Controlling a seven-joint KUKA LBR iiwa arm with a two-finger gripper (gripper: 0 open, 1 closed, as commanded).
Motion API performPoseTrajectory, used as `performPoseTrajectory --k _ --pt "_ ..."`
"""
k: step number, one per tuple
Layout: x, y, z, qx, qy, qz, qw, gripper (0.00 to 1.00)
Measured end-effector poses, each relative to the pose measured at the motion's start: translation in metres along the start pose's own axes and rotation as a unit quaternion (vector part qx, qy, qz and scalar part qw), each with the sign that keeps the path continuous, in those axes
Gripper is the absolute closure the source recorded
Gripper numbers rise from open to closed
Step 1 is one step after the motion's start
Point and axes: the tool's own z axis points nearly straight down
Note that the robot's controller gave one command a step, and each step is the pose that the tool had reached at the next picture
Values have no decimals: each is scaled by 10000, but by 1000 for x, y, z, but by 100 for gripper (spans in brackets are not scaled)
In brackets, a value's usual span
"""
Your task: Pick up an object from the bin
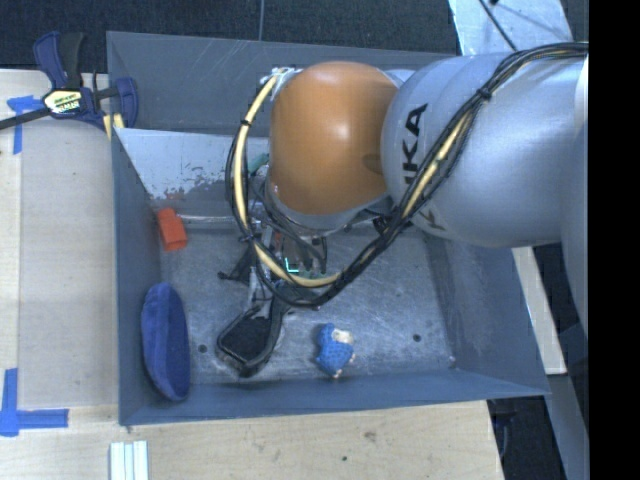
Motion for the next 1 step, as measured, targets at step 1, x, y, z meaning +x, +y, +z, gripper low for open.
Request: performPoseTrajectory --k 1 --pt "-52 -59 100 17 30 7 10000 0"
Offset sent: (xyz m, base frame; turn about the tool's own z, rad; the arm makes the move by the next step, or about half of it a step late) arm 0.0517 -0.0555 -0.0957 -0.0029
